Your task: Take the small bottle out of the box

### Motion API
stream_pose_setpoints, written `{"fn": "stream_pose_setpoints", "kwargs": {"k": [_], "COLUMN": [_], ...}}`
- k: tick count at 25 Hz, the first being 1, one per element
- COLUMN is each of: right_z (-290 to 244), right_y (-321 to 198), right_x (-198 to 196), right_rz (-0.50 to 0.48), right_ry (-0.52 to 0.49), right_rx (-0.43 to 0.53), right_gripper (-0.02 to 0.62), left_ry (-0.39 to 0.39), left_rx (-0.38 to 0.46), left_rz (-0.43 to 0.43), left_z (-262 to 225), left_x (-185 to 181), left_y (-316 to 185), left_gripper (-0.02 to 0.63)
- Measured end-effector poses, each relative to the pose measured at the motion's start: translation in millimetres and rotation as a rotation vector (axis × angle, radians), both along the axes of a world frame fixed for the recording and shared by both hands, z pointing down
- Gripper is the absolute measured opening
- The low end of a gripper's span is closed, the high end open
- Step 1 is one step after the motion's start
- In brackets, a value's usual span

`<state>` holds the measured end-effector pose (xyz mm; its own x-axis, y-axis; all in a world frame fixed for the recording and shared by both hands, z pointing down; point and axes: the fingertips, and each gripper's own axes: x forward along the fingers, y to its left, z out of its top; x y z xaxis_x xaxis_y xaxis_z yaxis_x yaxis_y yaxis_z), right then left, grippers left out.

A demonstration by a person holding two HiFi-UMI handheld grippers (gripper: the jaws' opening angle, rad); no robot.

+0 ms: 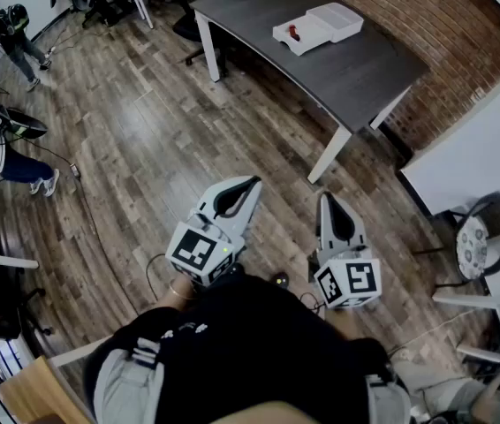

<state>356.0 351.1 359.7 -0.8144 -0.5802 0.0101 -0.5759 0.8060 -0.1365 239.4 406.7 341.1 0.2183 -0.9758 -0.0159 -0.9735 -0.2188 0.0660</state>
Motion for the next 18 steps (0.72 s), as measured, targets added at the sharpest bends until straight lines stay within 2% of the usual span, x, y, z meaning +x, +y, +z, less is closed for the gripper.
{"fn": "stream_pose_setpoints", "kwargs": {"k": [7, 11, 18], "right_z": [-0.5, 3.3, 18.8], "right_y": [-6.1, -14.6, -23.1], "right_x": [13.9, 27.9, 45.4], "right_rz": [0.003, 0.002, -0.009], "right_ry": [-0.04, -0.057, -0.05], "right_rx": [-0.023, -0.047, -0.082], "right_gripper": [-0.002, -0.002, -0.001], "left_ry": [-0.036, -0.027, -0.027], "left_rx": [0.007, 0.002, -0.052], "left_rz": [0.011, 0.009, -0.021], "left_z": [-0.5, 1.9, 9.3], "left_x": [11.6, 22.8, 36.6], "left_y": [-6.5, -14.5, -19.1], "left_gripper": [0.003, 0.003, 0.003]}}
